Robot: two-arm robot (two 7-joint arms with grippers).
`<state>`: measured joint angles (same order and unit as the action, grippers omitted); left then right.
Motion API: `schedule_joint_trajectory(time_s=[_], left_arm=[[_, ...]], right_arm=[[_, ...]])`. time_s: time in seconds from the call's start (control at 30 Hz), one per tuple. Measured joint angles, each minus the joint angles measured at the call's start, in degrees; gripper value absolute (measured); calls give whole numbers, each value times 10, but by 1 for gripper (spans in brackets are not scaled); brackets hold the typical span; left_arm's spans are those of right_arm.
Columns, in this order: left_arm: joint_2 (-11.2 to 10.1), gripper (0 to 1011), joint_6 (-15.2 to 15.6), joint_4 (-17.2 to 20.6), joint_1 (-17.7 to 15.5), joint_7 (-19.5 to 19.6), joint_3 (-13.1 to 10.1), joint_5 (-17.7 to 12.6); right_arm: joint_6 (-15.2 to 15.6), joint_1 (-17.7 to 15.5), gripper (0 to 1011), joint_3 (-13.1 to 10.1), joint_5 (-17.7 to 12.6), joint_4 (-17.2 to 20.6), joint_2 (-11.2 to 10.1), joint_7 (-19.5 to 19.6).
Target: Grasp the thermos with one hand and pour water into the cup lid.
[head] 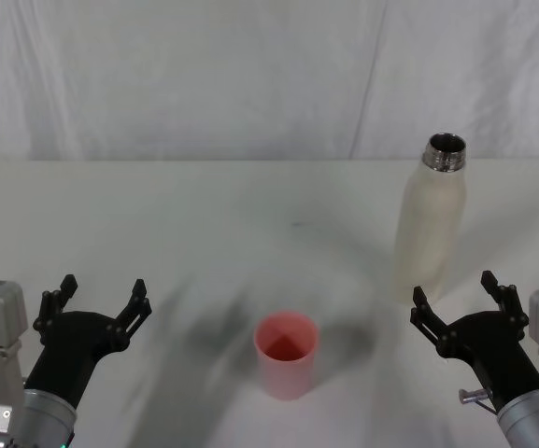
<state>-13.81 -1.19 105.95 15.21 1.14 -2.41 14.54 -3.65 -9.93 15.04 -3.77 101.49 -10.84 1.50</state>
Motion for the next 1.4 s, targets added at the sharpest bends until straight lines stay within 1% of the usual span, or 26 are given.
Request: schedule_joint_trajectory(time_s=[0.13, 0.33, 0.7, 0.83, 0.93, 1.17, 1.4], left_arm=[[0, 1001, 0, 0, 0, 0, 0, 0], [0, 1001, 0, 0, 0, 0, 0, 0], [0, 1001, 0, 0, 0, 0, 0, 0], [0, 1001, 0, 0, 0, 0, 0, 0], [0, 1001, 0, 0, 0, 0, 0, 0], [0, 1001, 0, 0, 0, 0, 0, 0], [0, 1001, 0, 0, 0, 0, 0, 0]], right_arm=[[0, 0, 1000, 0, 0, 0, 0, 0], [1, -3, 1000, -12, -3, 4, 7, -15], [17, 2, 1000, -43, -49, 11, 21, -64], [24, 9, 1000, -50, -54, 12, 23, -80], [26, 11, 1000, -52, -55, 12, 23, -83], [39, 29, 1001, -53, -58, 4, 19, -102], [47, 40, 1000, -52, -58, -5, 15, -109]])
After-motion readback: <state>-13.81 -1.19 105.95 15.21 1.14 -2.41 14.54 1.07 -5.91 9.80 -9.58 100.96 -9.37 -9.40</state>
